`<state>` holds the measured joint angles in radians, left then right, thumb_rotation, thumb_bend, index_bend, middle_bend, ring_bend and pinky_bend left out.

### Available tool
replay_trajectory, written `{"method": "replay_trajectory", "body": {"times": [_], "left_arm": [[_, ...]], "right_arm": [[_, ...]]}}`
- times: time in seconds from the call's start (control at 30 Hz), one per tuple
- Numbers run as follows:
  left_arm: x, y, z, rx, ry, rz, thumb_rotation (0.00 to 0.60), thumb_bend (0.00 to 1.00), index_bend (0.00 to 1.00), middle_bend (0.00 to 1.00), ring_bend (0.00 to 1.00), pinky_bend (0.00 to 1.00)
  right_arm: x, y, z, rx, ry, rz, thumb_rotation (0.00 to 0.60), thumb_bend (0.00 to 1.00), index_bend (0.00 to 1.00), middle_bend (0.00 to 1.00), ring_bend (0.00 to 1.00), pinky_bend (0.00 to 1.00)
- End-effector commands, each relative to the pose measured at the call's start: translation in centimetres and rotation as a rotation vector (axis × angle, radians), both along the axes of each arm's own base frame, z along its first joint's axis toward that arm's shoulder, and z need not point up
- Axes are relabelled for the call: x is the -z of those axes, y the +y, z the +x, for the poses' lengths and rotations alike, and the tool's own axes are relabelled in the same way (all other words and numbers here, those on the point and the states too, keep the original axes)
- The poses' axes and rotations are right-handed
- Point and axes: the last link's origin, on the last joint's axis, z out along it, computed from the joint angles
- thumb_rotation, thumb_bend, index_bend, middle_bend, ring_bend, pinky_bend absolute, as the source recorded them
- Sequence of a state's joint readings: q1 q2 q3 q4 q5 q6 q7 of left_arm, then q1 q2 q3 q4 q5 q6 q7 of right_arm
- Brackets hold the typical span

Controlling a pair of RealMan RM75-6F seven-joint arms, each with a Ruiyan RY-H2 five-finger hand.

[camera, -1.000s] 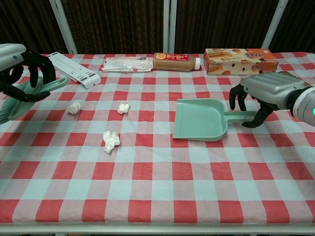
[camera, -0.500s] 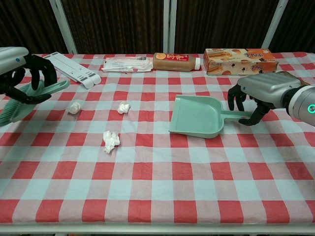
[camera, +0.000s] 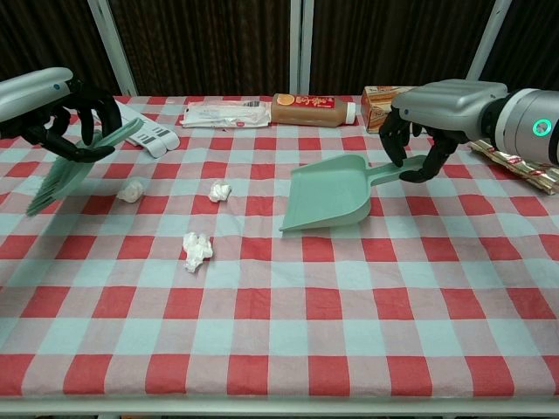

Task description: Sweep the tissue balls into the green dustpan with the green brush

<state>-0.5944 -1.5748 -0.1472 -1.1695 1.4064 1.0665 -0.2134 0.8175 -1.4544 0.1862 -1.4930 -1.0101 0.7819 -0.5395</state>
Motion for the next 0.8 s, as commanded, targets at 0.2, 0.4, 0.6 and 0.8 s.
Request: {"method": "replay_trajectory", "body": {"times": [0.2, 0.4, 0.6, 0.8], "left_arm": [[1.8, 1.6, 0.5, -0.038, -0.115, -0.036, 0.600, 0.38, 0.51, 0.51, 0.55, 0.80], [2.8, 2.2, 1.6, -0.045, -0.221, -0.078, 0.600, 0.38, 0.51, 0.51, 0.54, 0.80], [3.8, 2.7, 1.2, -0.018, -0.190, -0.068, 0.600, 0.38, 0.51, 0.51, 0.53, 0.80], [4.4, 2.9, 1.7, -0.032, -0.291, -0.080, 0.600, 0.38, 0.51, 0.51, 0.53, 0.80]], "right_arm": [[1.4, -0.5, 1.2, -0.035, -0.005, 0.009, 0.600, 0.40, 0.59, 0.61, 0.34, 0.31], [2.9, -0.4, 1.7, -0.053, -0.017, 0.008, 0.600, 0.40, 0.59, 0.61, 0.34, 0.32], [3.3, -0.2, 1.9, -0.070, -0.019, -0.008, 0.600, 0.40, 0.59, 0.61, 0.34, 0.32], [3.7, 0.0, 1.7, -0.082, -0.007, -0.023, 0.600, 0.40, 0.59, 0.61, 0.34, 0.31]]}}
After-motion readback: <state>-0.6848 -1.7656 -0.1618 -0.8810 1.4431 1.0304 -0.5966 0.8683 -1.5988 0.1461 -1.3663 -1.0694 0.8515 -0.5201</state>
